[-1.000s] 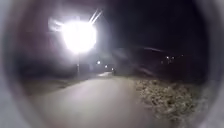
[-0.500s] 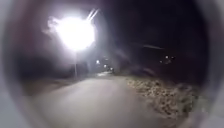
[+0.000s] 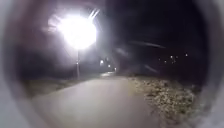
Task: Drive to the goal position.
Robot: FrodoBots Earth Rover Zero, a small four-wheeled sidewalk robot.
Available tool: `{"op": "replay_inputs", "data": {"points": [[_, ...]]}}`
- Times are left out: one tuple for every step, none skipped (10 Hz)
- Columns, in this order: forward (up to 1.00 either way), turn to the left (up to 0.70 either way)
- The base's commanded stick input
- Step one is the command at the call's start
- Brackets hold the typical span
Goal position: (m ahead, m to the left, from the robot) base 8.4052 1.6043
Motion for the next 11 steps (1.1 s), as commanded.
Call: {"op": "replay_inputs", "data": {"points": [[1.00,0.00],[1.00,0.00],[1.00,0.00],[1.00,0.00],[1.00,0.00],[1.00,0.18],[1.00,0.36],[1.00,0.40],[1.00,0.40],[1.00,0.12],[1.00,0.00]]}}
